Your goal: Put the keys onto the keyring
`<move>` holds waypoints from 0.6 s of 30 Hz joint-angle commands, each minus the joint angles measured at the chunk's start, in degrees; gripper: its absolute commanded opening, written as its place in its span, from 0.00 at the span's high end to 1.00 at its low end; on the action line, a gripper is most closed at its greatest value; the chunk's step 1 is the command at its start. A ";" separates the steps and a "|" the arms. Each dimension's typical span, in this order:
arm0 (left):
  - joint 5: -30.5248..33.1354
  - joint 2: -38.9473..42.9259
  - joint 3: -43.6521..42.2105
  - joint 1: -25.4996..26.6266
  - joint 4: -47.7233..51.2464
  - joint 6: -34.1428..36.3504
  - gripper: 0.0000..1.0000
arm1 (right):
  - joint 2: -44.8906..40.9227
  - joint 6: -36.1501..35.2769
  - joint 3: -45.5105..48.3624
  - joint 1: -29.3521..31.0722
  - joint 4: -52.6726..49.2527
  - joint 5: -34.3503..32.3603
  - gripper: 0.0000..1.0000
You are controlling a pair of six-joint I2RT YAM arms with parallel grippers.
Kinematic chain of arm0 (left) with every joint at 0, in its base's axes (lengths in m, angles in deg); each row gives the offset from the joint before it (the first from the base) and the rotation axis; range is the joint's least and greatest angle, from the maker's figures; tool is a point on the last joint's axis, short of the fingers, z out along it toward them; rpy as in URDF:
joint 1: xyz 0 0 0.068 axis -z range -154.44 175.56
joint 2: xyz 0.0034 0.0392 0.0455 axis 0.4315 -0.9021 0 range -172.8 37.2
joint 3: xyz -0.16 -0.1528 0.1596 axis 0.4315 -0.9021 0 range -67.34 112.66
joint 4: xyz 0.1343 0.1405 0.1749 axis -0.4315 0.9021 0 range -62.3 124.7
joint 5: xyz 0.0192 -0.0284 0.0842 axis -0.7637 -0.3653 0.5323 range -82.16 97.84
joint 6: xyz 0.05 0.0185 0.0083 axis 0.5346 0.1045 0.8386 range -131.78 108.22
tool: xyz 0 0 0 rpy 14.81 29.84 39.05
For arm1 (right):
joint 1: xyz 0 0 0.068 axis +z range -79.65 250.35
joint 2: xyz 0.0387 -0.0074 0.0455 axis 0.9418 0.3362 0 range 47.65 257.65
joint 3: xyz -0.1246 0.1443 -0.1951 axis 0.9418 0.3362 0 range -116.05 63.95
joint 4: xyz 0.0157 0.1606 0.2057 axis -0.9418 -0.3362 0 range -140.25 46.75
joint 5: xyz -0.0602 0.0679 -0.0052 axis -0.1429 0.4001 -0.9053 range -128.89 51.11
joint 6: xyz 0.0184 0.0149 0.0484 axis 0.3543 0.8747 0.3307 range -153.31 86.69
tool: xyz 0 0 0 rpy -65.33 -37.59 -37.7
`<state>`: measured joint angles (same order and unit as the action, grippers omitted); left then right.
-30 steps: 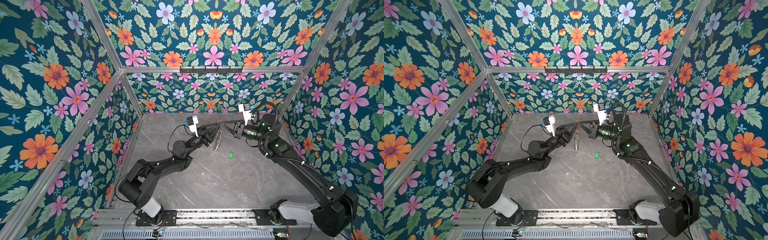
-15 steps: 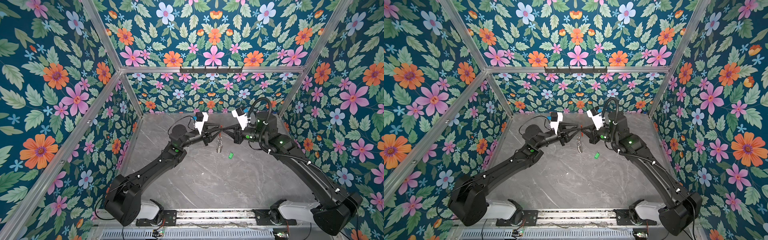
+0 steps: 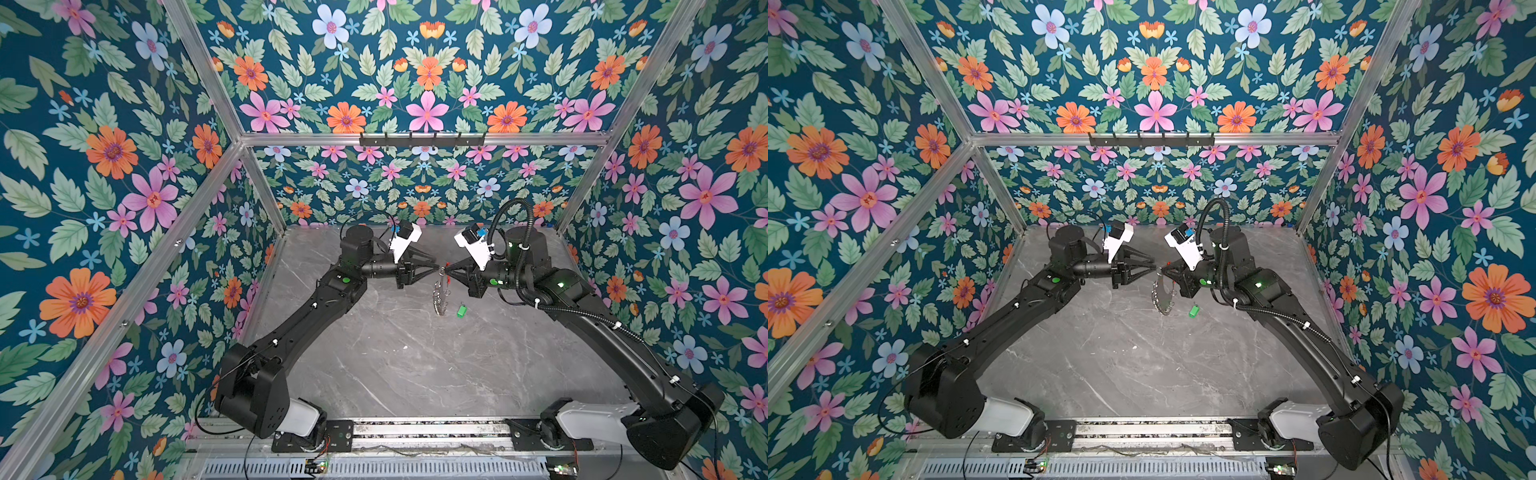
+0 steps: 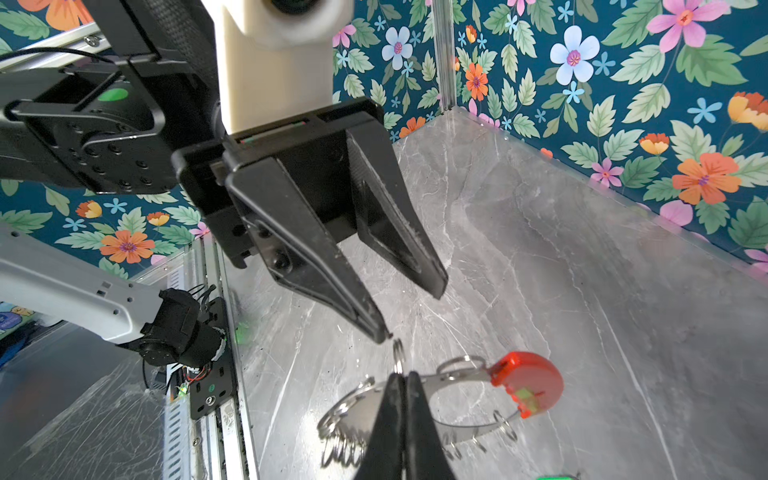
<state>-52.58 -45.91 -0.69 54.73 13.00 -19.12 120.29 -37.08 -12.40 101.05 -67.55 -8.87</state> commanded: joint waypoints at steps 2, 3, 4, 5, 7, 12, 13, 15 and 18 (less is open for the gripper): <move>-3.28 -0.30 0.34 -0.08 0.01 0.05 0.66 | 0.42 -0.79 -0.87 0.40 0.73 1.36 1.00; -3.39 -0.30 0.24 -0.08 -0.59 -0.39 0.65 | 0.57 -0.80 -1.02 0.42 0.66 1.36 1.00; -3.63 -0.30 0.23 -0.08 -1.11 -0.74 0.65 | 0.74 -0.80 -1.21 0.42 0.59 1.36 1.00; -3.65 -0.46 0.25 -0.08 -1.51 -0.98 0.65 | 0.82 -0.85 -1.33 0.50 0.52 1.36 1.00; -3.73 -0.64 0.41 -0.08 -2.00 -1.36 0.65 | 1.07 -0.84 -1.64 0.66 0.63 1.43 1.00; -4.65 -1.26 0.89 -0.08 -2.17 -1.97 0.70 | 1.77 -0.80 -2.27 1.07 0.65 1.36 1.00; -4.79 -1.36 0.94 -0.08 -2.18 -2.07 0.73 | 1.92 -0.83 -2.35 1.11 0.70 1.28 1.00; -5.09 -1.51 0.85 -0.08 -2.18 -2.07 0.82 | 2.12 -0.80 -2.39 1.17 0.78 1.27 1.00; -5.12 -1.68 0.87 -0.08 -2.26 -2.01 0.97 | 2.33 -0.72 -2.61 1.20 1.05 0.94 1.00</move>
<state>-57.81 -47.42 -0.05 54.71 12.67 -20.89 122.48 -37.37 -14.48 102.08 -67.77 -9.33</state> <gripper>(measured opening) 0.070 0.051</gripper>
